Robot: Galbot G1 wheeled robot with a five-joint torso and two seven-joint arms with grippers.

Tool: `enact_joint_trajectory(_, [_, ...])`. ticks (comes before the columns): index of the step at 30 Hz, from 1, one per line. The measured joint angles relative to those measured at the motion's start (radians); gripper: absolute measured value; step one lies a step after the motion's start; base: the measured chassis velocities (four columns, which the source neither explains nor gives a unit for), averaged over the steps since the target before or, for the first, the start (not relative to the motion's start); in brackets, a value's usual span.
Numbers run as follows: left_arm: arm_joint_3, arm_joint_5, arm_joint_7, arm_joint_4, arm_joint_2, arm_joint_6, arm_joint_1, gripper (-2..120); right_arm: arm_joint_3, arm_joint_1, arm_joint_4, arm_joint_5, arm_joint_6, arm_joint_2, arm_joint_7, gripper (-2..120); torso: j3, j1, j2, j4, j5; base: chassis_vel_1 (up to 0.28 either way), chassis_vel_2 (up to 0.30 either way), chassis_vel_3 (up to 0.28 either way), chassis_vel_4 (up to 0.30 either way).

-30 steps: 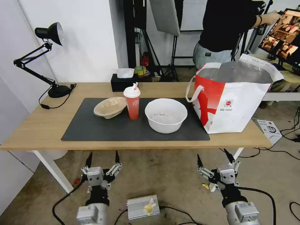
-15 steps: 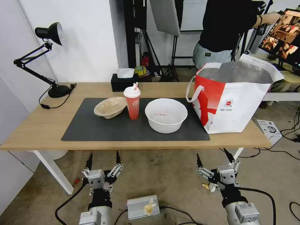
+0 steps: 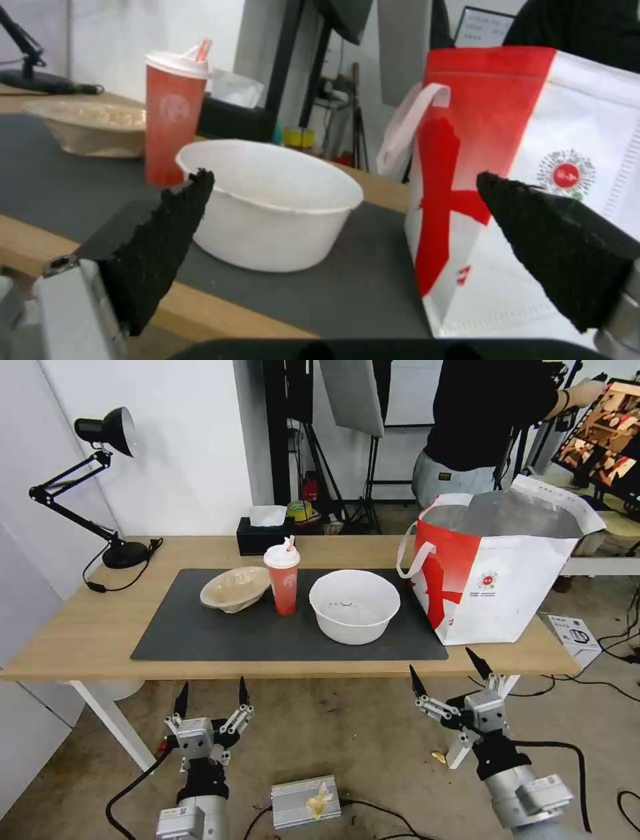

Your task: Pick up the trash from the table and place it into the takeout bag.

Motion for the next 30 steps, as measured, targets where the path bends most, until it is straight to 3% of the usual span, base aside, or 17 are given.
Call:
enact_joint_trajectory(8, [-0.008,-0.002,0.008,0.005,-0.008,-0.005,0.001,100,0.001,0.078,-0.026,0.077,-0.005,-0.102,-0.040,100,0.000,0.000,0.000,0.0000,0.0002,0.000,0.000,0.000,0.000])
enact_joint_trajectory(19, [-0.009,-0.001,0.039,0.031,-0.035,-0.030,0.002,100,-0.027,0.271,-0.098,0.348,-0.005,-0.381,-0.173,100,0.000,0.000,0.000,0.0000,0.0001,0.000,0.000,0.000,0.000])
enact_joint_trajectory(30, [-0.012,0.002,0.048,0.039,-0.050,-0.034,0.001,100,-0.122,0.496,-0.164,0.505,-0.038,-0.498,-0.274,100,0.000,0.000,0.000,-0.0001,0.0000,0.000,0.000,0.000,0.000])
